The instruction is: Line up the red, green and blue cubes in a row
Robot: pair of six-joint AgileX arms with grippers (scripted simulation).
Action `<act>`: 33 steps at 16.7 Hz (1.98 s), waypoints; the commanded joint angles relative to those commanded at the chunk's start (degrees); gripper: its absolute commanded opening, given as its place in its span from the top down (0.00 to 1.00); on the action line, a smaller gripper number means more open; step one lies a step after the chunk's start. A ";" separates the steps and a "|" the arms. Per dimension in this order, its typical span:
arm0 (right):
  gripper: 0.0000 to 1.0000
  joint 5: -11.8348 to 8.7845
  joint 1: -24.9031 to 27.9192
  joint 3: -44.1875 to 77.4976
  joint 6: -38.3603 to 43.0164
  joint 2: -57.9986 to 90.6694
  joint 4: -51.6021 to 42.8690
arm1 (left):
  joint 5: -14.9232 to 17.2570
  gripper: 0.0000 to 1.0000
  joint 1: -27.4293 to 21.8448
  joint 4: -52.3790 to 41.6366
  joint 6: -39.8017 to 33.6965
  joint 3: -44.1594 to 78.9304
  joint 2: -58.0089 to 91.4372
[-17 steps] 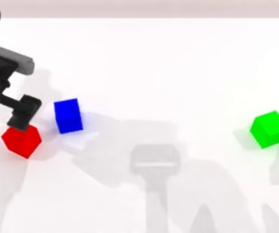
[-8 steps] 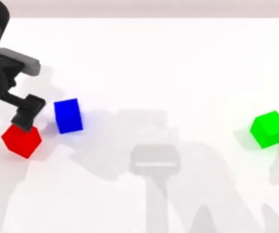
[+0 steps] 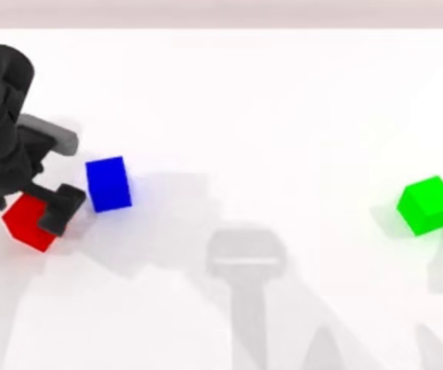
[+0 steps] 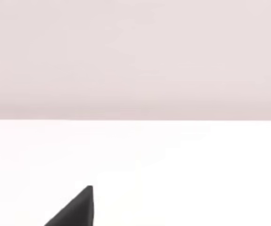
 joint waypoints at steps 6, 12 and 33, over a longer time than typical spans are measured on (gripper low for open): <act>0.00 0.00 0.00 0.00 0.00 0.00 0.00 | 0.01 0.00 -0.01 4.18 0.06 -2.66 2.08; 0.00 0.00 0.00 0.00 0.00 0.00 0.00 | 0.01 0.38 -0.01 4.18 0.06 -2.66 2.08; 0.00 0.00 0.00 0.00 0.00 0.00 0.00 | 0.55 1.00 0.30 -0.77 -0.24 0.56 -0.97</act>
